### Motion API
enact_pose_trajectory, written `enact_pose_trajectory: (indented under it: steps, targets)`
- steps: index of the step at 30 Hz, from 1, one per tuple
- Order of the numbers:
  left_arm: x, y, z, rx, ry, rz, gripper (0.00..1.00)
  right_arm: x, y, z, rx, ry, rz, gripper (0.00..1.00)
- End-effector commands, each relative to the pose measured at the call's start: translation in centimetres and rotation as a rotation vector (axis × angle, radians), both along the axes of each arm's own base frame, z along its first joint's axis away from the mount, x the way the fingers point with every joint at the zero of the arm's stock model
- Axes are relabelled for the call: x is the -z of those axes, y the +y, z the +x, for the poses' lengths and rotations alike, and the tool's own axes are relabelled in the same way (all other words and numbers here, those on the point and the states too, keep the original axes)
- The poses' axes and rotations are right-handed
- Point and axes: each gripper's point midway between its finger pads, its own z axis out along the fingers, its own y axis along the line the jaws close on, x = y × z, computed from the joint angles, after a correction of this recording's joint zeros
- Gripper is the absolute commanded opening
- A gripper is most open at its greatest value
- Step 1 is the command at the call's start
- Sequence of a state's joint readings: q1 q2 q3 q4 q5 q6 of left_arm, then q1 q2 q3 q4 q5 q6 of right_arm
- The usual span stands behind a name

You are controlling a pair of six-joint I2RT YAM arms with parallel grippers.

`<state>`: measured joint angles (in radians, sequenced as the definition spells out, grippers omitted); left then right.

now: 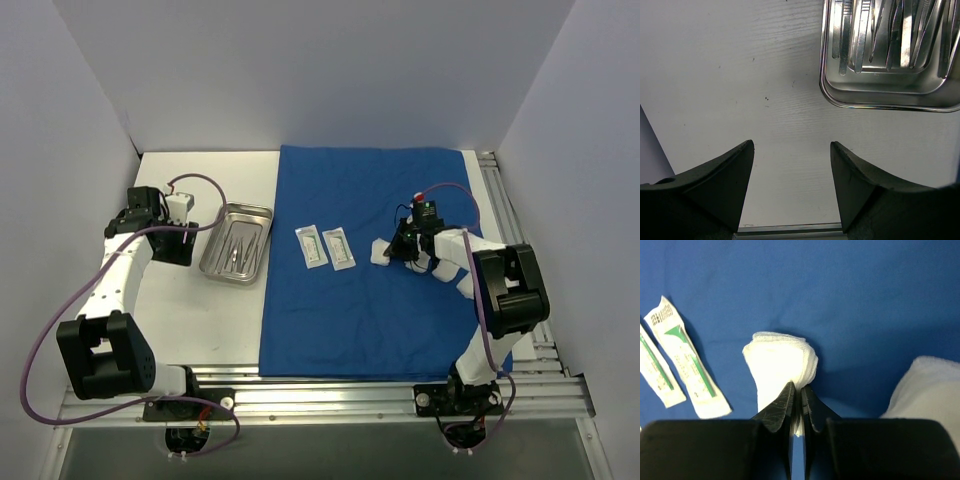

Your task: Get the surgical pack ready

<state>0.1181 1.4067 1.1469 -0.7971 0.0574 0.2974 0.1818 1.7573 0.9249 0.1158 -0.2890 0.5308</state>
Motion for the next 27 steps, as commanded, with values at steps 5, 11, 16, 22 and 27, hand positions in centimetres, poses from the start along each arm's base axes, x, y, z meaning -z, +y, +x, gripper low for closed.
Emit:
enact_pose_trajectory:
  steps: [5,11,16,22,27]
  targets:
    - [-1.3,0.2,0.8,-0.009,-0.043,0.003,0.72,-5.5,-1.3,-1.3,0.012,-0.059,-0.049,0.0]
    - [-1.3,0.0,0.9,-0.004,-0.046,-0.002,0.72,-7.2,-4.9,-3.4,0.112,-0.067,-0.139,0.0]
    - [-1.3,-0.1,1.0,-0.001,-0.048,-0.007,0.72,-5.9,-8.9,-4.7,0.221,-0.016,-0.144,0.0]
    - [-1.3,0.0,0.7,-0.002,-0.048,-0.004,0.72,-5.0,-9.9,-3.8,0.22,-0.016,-0.126,0.0]
    - [-1.3,0.1,0.8,-0.006,-0.05,0.002,0.72,-5.5,-9.2,-2.8,0.201,-0.041,-0.089,0.0]
